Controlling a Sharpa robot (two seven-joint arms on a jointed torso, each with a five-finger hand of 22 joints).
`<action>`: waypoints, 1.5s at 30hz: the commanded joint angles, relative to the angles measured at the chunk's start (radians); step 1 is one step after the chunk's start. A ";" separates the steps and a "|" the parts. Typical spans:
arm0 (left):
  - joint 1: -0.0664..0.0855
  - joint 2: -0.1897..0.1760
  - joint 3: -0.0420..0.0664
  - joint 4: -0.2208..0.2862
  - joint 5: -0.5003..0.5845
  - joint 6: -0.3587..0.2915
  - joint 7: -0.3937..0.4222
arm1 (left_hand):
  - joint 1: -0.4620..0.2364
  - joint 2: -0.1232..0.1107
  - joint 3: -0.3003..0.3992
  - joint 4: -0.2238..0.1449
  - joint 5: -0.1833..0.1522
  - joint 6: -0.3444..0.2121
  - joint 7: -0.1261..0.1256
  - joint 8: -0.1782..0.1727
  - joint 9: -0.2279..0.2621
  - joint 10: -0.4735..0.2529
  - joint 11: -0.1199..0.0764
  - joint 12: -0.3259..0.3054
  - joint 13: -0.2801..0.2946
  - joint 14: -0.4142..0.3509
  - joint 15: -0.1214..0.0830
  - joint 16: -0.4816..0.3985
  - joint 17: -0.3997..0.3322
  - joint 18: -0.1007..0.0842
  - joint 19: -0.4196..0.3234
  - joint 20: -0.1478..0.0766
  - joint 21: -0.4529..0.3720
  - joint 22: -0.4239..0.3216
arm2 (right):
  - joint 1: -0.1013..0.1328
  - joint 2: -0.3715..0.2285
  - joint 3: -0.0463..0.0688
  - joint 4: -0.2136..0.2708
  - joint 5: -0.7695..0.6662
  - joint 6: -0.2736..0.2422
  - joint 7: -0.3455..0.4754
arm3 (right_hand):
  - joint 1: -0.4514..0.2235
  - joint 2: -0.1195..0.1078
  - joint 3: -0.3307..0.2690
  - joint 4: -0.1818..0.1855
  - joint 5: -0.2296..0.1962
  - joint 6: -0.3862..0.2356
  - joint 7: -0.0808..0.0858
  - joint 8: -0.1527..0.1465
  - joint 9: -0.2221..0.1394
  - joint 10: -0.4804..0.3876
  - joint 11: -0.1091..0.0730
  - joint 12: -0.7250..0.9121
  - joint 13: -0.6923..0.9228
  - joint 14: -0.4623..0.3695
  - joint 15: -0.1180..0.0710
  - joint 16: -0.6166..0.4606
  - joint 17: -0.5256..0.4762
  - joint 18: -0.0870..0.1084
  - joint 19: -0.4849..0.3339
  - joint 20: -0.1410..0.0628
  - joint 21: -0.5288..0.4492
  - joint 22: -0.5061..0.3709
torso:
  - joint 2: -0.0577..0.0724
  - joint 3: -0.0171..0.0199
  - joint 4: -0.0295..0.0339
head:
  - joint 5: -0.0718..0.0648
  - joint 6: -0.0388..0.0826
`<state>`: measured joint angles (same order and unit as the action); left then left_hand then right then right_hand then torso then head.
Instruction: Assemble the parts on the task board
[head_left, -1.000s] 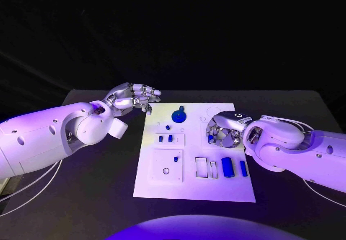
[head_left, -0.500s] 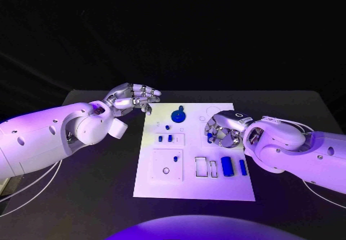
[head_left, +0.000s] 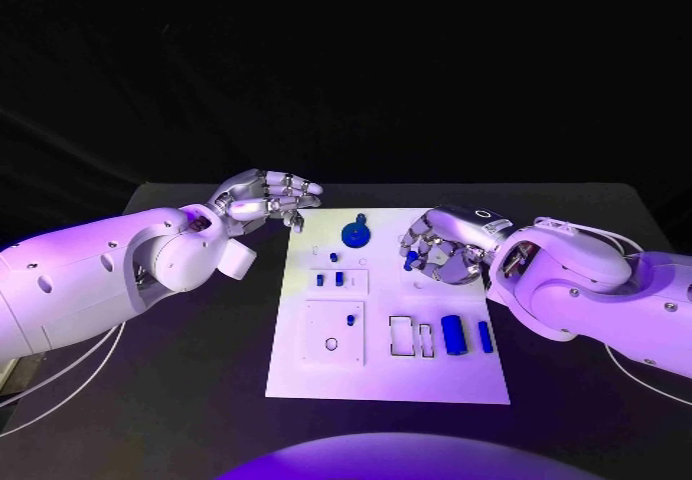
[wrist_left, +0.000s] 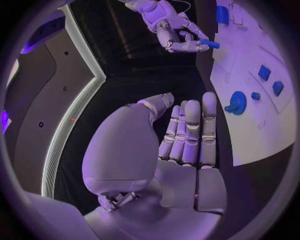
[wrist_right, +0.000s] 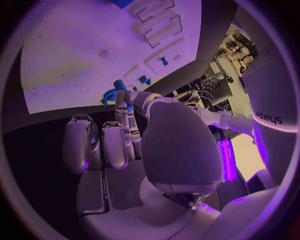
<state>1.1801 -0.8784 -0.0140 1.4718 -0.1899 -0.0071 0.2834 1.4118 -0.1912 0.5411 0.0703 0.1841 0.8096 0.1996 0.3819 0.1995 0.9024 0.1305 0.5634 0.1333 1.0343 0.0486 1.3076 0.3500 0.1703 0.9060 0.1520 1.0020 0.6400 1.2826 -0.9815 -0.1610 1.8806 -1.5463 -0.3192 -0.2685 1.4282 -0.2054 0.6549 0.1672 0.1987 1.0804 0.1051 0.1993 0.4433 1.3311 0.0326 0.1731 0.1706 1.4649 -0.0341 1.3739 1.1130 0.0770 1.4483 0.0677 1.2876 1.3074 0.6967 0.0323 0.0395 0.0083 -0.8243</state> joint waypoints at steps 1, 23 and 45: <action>0.000 0.004 0.000 0.000 -0.001 0.021 0.001 | -0.006 -0.002 -0.001 -0.006 0.004 -0.009 0.001 0.004 0.002 -0.008 0.002 -0.003 -0.002 -0.001 0.009 -0.006 -0.001 0.015 0.004 0.001 -0.004 -0.001 | 0.008 0.002 0.000 0.027 0.061 -0.016 0.034 | -0.007 0.002 0.013 0.004 0.001 -0.001 -0.004 0.069 0.085 0.005 -0.002 -0.003 0.000 0.026 -0.009 0.005 -0.001 -0.012 0.001 -0.005 -0.002 0.111 | 0.001 -0.0006 0.0014 | 0.002 0.000; -0.001 0.023 0.000 -0.011 -0.002 0.031 0.002 | -0.006 -0.002 0.000 -0.007 0.005 -0.011 0.001 0.004 0.002 -0.010 0.002 -0.003 -0.002 -0.001 0.010 -0.007 -0.002 0.015 0.004 0.001 -0.004 -0.002 | -0.126 0.211 -0.007 0.000 -0.027 -0.057 0.134 | -0.009 0.003 0.020 -0.005 0.001 -0.004 -0.002 0.072 0.090 0.005 -0.002 -0.006 0.002 0.025 -0.009 0.002 -0.008 -0.010 -0.003 -0.005 -0.011 0.107 | 0.002 0.0000 -0.0003 | 0.045 -0.004; -0.001 0.027 0.000 -0.011 -0.002 0.034 0.001 | -0.007 -0.002 0.000 -0.008 0.005 -0.011 0.002 0.005 0.002 -0.011 0.003 -0.002 -0.002 -0.002 0.010 -0.007 -0.002 0.015 0.004 0.001 -0.004 -0.002 | -0.192 0.261 -0.013 -0.066 -0.075 -0.008 0.111 | -0.011 0.005 0.022 -0.008 0.001 -0.005 -0.002 0.073 0.092 0.005 -0.001 -0.007 0.003 0.025 -0.008 0.002 -0.009 -0.009 -0.004 -0.005 -0.015 0.106 | 0.002 -0.0008 0.0010 | 0.064 -0.024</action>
<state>1.1791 -0.8532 -0.0149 1.4585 -0.1904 0.0088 0.2795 1.4118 -0.1911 0.5411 0.0704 0.1841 0.8059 0.2032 0.3819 0.2002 0.8990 0.1340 0.5634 0.1325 1.0308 0.0521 1.3076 0.3494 0.1702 0.9060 0.1520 1.0020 0.6391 1.0921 -0.7226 -0.1744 1.8165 -1.5916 -0.3460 -0.1525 1.4160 -0.2125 0.6709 0.1615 0.1966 1.0655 0.1042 0.2249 0.4499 1.3348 0.0357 0.1692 0.1725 1.4650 -0.0339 1.3738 1.1058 0.0770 1.4483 0.0679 1.2759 1.3078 0.6991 0.0322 0.0403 0.0720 -0.8469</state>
